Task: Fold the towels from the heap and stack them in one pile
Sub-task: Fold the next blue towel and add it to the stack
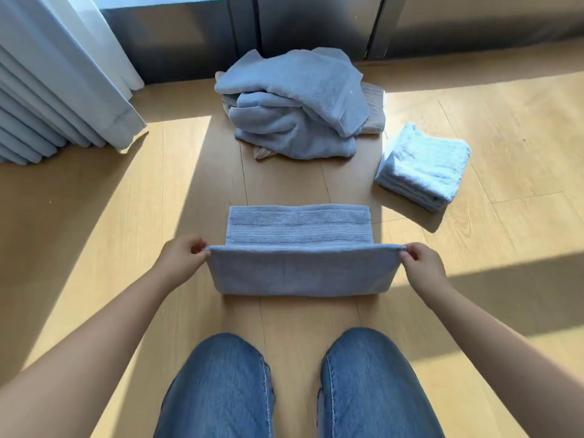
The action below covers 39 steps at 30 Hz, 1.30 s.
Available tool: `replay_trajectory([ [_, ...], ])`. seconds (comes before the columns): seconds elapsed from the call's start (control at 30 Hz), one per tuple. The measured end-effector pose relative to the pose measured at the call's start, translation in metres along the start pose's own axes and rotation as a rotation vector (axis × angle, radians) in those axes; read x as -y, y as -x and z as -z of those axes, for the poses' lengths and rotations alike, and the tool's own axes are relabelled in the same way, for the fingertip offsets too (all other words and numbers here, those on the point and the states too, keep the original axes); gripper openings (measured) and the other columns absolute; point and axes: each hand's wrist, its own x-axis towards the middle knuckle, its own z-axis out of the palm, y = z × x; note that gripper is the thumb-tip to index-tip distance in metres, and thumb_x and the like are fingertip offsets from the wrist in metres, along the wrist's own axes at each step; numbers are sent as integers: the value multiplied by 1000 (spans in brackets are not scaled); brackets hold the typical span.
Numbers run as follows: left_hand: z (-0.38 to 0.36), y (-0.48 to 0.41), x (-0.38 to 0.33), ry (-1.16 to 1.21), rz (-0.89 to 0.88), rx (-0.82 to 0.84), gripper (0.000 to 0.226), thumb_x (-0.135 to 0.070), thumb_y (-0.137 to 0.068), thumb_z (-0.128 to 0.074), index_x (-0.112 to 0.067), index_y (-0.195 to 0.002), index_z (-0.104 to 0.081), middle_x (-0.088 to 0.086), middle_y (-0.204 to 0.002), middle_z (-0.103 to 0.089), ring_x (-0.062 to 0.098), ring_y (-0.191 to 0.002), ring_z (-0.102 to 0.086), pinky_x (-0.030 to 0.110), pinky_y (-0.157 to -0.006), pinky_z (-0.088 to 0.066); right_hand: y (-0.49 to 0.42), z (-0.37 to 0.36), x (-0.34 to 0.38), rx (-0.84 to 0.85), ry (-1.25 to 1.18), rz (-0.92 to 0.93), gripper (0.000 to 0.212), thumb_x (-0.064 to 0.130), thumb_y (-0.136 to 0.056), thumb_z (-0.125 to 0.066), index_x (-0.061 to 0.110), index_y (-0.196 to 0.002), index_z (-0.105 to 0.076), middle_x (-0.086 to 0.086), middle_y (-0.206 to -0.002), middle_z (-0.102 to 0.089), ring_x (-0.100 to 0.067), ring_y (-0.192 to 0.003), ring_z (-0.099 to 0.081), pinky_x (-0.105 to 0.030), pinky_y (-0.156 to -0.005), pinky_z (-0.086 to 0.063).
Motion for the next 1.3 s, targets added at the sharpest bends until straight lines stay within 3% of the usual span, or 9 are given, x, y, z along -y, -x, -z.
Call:
replay_trajectory([
  [0.2,3,-39,-20,-24,15,-45,15,-8,-89,-55,1,-97,-63,8,-85,-54,20,-83,-46,24,-73,-30,-44,-2,27,-8,-3,3,25,11,-94,-45,-2,-109,-60,-17,-109,-61,-21,-92,-48,-31,-80,-36],
  [0.57,0,-114,-34,-51,75,40,22,-10,-90,-55,2,-106,-62,21,-108,-62,26,-91,-51,27,-76,-33,-106,-17,51,40,73,-73,25,14,-94,-45,-2,-104,-61,-6,-80,-53,-21,-82,-45,-28,-71,-33],
  [0.63,-3,-123,-35,-39,72,35,26,-13,-90,-54,0,-113,-59,21,-113,-61,32,-102,-55,30,-79,-38,-113,-21,55,31,66,-89,28,16,-95,-42,0,-112,-58,-11,-95,-58,-24,-91,-51,-29,-77,-37],
  [0.73,-8,-139,-30,-25,129,55,44,-22,-92,-52,-9,-133,-43,17,-129,-52,32,-118,-50,39,-97,-41,-126,-30,59,-31,35,-143,37,19,-97,-38,4,-129,-45,-12,-130,-52,-26,-122,-46,-32,-100,-33],
  [0.87,-22,-133,-25,-253,64,62,49,-22,-93,-48,-6,-138,-37,19,-136,-44,34,-128,-38,44,-106,-33,-124,-41,54,-36,68,-141,37,17,-97,-36,4,-132,-41,-14,-132,-49,-27,-122,-45,-31,-100,-32],
  [1.0,-50,-108,-33,-473,-75,98,50,-19,-93,-44,-7,-140,-33,15,-146,-33,32,-132,-32,43,-103,-30,-101,-62,46,32,326,60,38,10,-94,-37,2,-131,-42,-17,-131,-49,-31,-123,-43,-37,-101,-30],
  [1.1,-83,-92,-46,-484,-195,151,54,-22,-97,-36,-8,-147,-19,10,-156,-14,25,-144,-13,39,-113,-16,-79,-90,51,133,438,250,50,17,-90,-30,2,-137,-39,-18,-141,-42,-32,-131,-39,-40,-106,-28],
  [1.2,-121,-83,-60,-492,-284,176,57,-33,-97,-14,-10,-148,-3,5,-158,1,20,-146,3,34,-117,4,-65,-128,60,202,439,394,56,25,-89,-23,1,-138,-36,-17,-145,-38,-30,-135,-36,-43,-107,-30],
  [1.3,-152,-79,-70,-484,-317,170,73,-40,-81,7,-9,-147,2,5,-157,5,19,-146,6,33,-112,15,-62,-160,65,292,464,389,54,28,-97,-26,9,-147,-15,-8,-156,-13,-19,-145,-12,-36,-116,-8],
])
